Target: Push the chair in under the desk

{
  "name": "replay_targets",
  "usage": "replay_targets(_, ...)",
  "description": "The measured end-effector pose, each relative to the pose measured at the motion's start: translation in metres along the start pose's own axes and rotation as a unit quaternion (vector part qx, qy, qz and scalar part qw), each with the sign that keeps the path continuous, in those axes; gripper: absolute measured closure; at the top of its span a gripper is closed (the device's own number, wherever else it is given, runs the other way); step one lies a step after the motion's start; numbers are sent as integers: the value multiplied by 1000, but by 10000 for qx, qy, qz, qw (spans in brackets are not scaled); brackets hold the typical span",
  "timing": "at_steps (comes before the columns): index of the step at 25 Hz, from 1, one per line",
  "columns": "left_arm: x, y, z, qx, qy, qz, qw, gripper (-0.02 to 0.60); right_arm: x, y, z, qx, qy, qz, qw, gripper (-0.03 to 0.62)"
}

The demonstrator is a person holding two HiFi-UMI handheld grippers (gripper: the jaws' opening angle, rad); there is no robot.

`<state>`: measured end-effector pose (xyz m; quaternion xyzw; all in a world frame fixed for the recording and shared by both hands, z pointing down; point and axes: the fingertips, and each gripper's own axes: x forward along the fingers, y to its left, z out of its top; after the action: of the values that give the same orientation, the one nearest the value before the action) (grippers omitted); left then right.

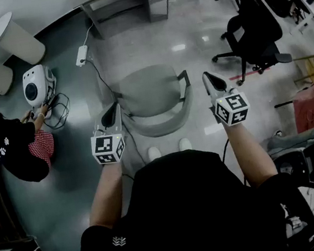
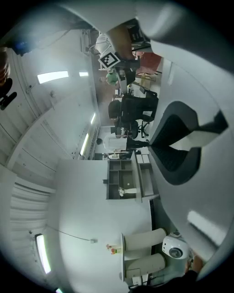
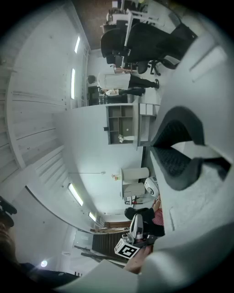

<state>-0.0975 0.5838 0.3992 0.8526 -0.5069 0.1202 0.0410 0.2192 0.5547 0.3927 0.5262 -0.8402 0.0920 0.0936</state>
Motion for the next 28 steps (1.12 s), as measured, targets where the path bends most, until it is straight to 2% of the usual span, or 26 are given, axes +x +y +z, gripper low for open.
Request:
replay_targets(5,-6,-8,-5,46,-203,-260,9994,575,1,14,-3,-42,3,82,10000,592)
replay_targets(8,-2,-20,-13,67,-124,-284,9995,575,1,12,-7,-108,21,163,9998,592)
replay_targets(11,10,-39,-26,135,-13,-534,9985,575,2,8,-29,1,237,388,9990,592)
replay_targets(14,15,-59,-60,224,315,-824,9959,575,5,21,-68,247,684,972,9926,592)
replay_targets(16,13,-70,-86,290,644,-924,9932,575,6,37,-93,211,899,1501,9844,592)
replay_targets(18,14,-82,-113,283,974,-1048,9893,575,5,55,-117,-106,1024,2099,9723,592)
replay_targets(20,16,-97,-141,281,1292,-1170,9843,569,0,71,-142,-528,1161,2681,9549,591)
replay_targets(23,21,-114,-175,549,1714,-1429,9732,494,-1,88,-179,-858,1476,3207,9317,541)
replay_targets(25,20,-126,-193,838,2007,-1730,9606,425,-2,98,-200,-915,1736,3461,9174,483)
replay_targets(26,17,-131,-203,1026,2188,-1927,9510,398,-3,102,-209,-955,1861,3583,9098,453)
replay_targets(28,8,-141,-225,1563,2567,-2404,9230,341,-7,115,-227,-1162,2073,3896,8898,377)
